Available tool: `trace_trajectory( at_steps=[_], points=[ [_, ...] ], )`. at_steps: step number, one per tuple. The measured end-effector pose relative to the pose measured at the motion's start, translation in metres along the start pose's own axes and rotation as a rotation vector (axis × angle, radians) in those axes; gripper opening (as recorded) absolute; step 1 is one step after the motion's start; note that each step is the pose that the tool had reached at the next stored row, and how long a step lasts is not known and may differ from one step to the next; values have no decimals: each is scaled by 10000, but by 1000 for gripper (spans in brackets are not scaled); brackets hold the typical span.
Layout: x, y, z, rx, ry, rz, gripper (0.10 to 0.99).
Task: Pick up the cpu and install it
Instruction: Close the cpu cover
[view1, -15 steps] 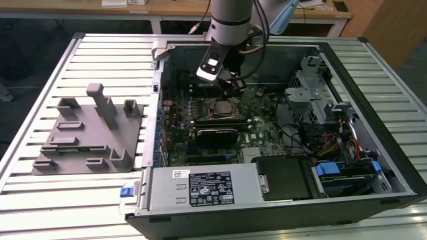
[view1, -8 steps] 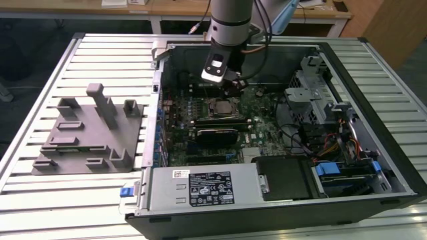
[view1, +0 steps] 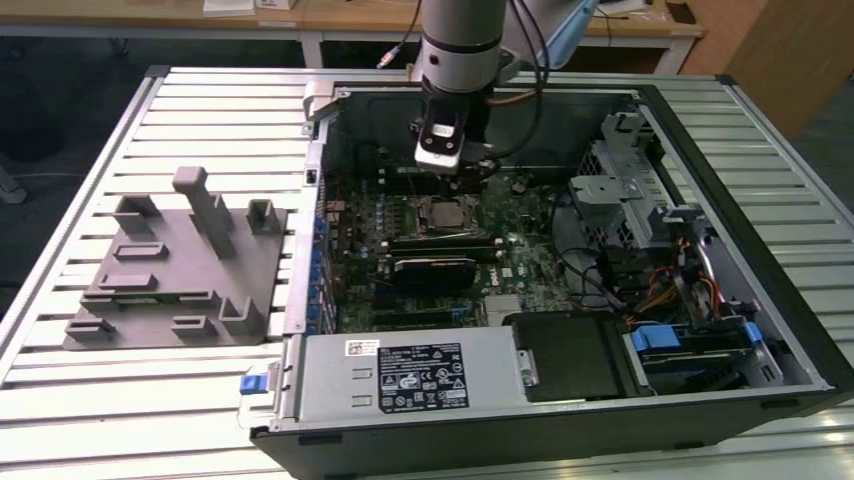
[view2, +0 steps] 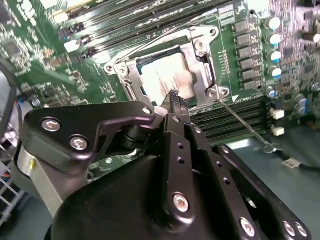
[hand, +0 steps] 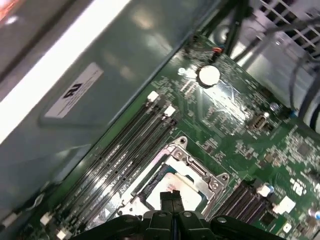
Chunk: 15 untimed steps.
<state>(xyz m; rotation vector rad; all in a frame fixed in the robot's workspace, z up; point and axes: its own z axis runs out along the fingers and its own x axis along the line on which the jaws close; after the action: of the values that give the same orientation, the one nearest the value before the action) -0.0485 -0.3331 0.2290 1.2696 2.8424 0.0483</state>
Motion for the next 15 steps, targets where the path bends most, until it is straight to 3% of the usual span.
trace_trajectory(
  at_steps=[15],
  points=[
    [0, 0, 12, -36, 109, -2732, 106]
  ],
)
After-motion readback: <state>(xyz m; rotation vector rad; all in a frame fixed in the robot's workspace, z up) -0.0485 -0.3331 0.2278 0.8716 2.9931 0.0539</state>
